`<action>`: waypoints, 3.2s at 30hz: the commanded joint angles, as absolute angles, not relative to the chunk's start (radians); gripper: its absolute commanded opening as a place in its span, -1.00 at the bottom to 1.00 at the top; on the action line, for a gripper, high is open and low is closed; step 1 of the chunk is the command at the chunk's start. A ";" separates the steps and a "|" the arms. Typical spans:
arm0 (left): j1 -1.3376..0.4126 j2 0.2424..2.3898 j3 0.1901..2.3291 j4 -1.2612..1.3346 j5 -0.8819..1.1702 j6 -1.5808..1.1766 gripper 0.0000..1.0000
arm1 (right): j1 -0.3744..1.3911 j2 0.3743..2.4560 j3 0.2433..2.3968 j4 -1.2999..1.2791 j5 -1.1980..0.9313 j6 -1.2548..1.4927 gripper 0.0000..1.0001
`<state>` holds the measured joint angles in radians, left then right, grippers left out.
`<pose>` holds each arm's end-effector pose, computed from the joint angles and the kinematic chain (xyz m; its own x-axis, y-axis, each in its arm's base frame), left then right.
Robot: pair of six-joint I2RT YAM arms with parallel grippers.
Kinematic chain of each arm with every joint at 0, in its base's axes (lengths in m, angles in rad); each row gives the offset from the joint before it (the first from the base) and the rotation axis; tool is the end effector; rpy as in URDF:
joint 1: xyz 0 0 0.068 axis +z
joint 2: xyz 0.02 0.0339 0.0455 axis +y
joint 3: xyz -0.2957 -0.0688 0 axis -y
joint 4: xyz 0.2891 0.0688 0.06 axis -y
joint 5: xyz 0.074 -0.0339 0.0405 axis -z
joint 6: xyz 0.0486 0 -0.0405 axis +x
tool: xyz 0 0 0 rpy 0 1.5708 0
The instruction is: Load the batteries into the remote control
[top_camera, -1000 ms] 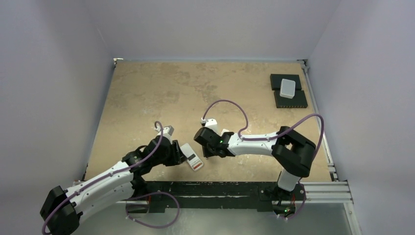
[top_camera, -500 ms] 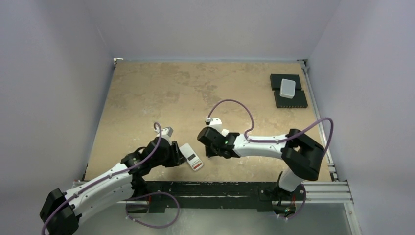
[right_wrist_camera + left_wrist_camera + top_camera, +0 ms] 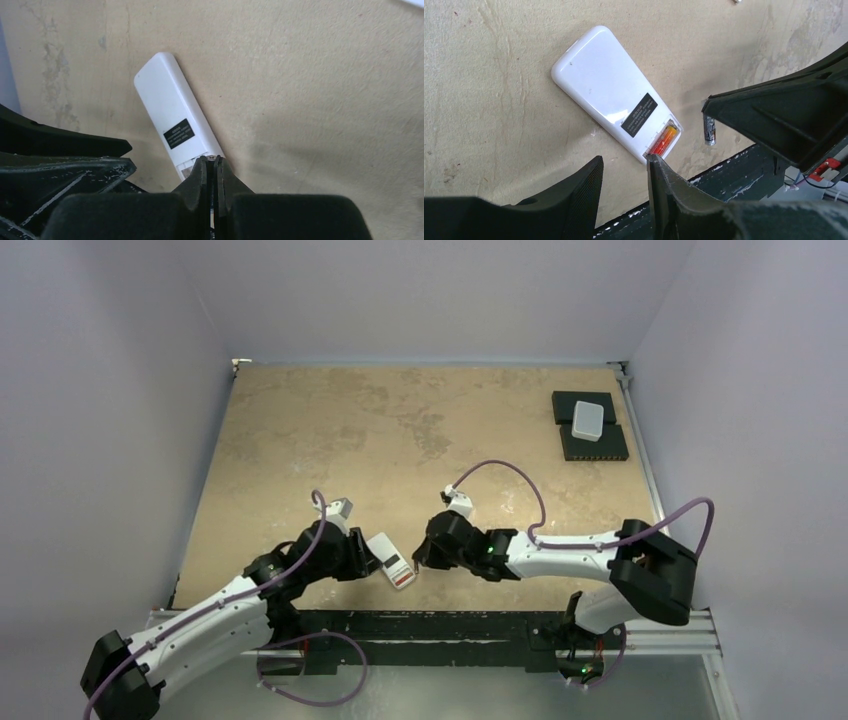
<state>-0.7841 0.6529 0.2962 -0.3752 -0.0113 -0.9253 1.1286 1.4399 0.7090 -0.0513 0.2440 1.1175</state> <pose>0.1195 -0.1184 0.1665 -0.8440 -0.2864 -0.4536 0.0433 0.8065 -0.5897 0.1487 0.2866 0.1730 -0.8546 0.2336 -0.4637 -0.0808 0.8224 0.5632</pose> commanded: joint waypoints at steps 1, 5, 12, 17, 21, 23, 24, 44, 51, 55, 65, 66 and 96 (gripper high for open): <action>-0.786 0.636 0.289 -0.352 0.016 -0.937 -0.25 | 1.168 1.426 0.692 0.100 0.255 1.238 -1.00; -0.786 0.629 0.287 -0.353 0.018 -0.939 -0.25 | 1.217 1.426 0.668 0.134 0.320 1.320 -1.00; -0.787 0.583 0.290 -0.372 0.009 -0.953 -0.25 | 1.294 1.440 0.641 0.158 0.455 1.428 -1.00; -0.787 0.552 0.291 -0.384 0.006 -0.961 -0.24 | 1.353 1.478 0.657 0.120 0.575 1.531 -1.00; -0.787 0.559 0.292 -0.380 0.015 -0.959 -0.25 | 1.390 1.521 0.696 0.017 0.650 1.650 -1.00; -0.786 0.563 0.294 -0.379 0.018 -0.954 -0.26 | 1.409 1.528 0.710 -0.043 0.698 1.707 -1.00; -0.787 0.563 0.294 -0.378 0.019 -0.953 -0.26 | 1.419 1.525 0.715 -0.066 0.726 1.726 -1.00; -0.787 0.552 0.291 -0.371 0.028 -0.946 -0.30 | 1.453 1.534 0.815 -0.305 0.884 1.903 -1.00; -0.787 0.551 0.290 -0.370 0.031 -0.946 -0.30 | 1.455 1.574 0.836 -0.307 0.888 1.919 -1.00; -0.786 0.551 0.291 -0.371 0.032 -0.946 -0.31 | 1.454 1.593 0.847 -0.301 0.880 1.920 -1.00; -0.787 0.547 0.290 -0.371 0.037 -0.945 -0.31 | 1.454 1.630 0.868 -0.311 0.868 1.931 -0.98; -0.787 0.546 0.289 -0.371 0.037 -0.946 -0.31 | 1.454 1.632 0.869 -0.312 0.869 1.931 -0.97; -0.787 0.547 0.285 -0.365 0.048 -0.942 -0.30 | 1.453 1.689 0.939 -0.402 0.859 1.931 -0.79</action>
